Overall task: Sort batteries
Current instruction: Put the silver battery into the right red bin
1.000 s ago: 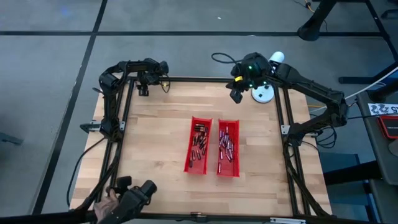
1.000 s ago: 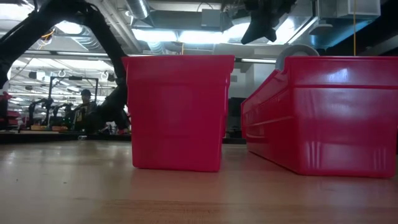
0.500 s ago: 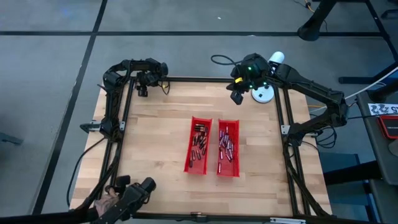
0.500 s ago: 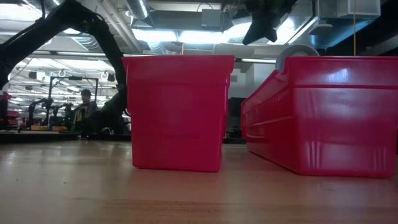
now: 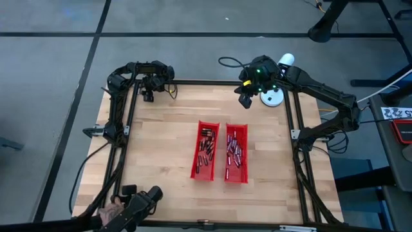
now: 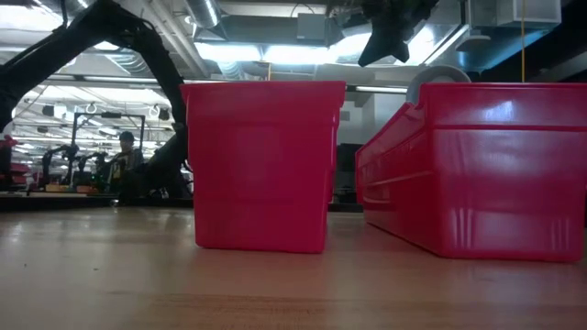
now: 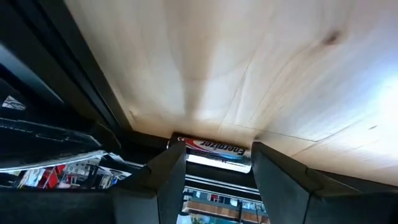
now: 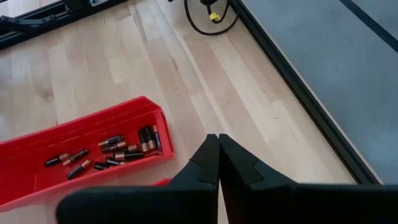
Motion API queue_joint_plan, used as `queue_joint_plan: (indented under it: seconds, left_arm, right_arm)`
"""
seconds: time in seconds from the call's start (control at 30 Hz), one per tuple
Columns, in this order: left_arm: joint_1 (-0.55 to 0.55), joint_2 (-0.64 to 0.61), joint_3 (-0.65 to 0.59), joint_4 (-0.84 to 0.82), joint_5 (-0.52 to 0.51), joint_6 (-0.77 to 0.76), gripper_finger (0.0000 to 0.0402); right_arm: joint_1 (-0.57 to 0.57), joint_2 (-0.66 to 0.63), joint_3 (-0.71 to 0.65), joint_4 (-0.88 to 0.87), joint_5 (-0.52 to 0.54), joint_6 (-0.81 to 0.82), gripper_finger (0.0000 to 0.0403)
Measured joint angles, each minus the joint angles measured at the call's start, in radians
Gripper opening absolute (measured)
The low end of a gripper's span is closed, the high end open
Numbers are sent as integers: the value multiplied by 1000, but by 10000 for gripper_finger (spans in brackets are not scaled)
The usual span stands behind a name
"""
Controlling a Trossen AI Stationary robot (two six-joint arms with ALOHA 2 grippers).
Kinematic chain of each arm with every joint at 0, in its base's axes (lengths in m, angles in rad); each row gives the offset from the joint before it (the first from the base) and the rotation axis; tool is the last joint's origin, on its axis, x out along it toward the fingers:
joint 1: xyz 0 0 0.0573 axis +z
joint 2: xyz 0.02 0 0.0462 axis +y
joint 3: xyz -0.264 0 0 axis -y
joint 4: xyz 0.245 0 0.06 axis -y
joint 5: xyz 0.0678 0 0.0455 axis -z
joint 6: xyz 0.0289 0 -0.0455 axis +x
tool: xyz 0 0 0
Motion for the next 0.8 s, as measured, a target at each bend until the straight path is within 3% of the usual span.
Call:
queue_joint_plan:
  seconds: [0.23,0.47,0.6,0.8]
  left_arm:
    - [-15,0,0,0,-9,-54,178]
    - [-26,0,0,-14,-43,-51,233]
    - [-14,0,0,-8,-42,30,265]
    - [18,13,0,0,-56,54,278]
  right_arm:
    - [0,0,0,1,0,0,5]
    - [0,6,1,10,0,-10,5]
    - [0,6,1,9,-1,-9,5]
    - [0,6,1,-33,-33,-2,5]
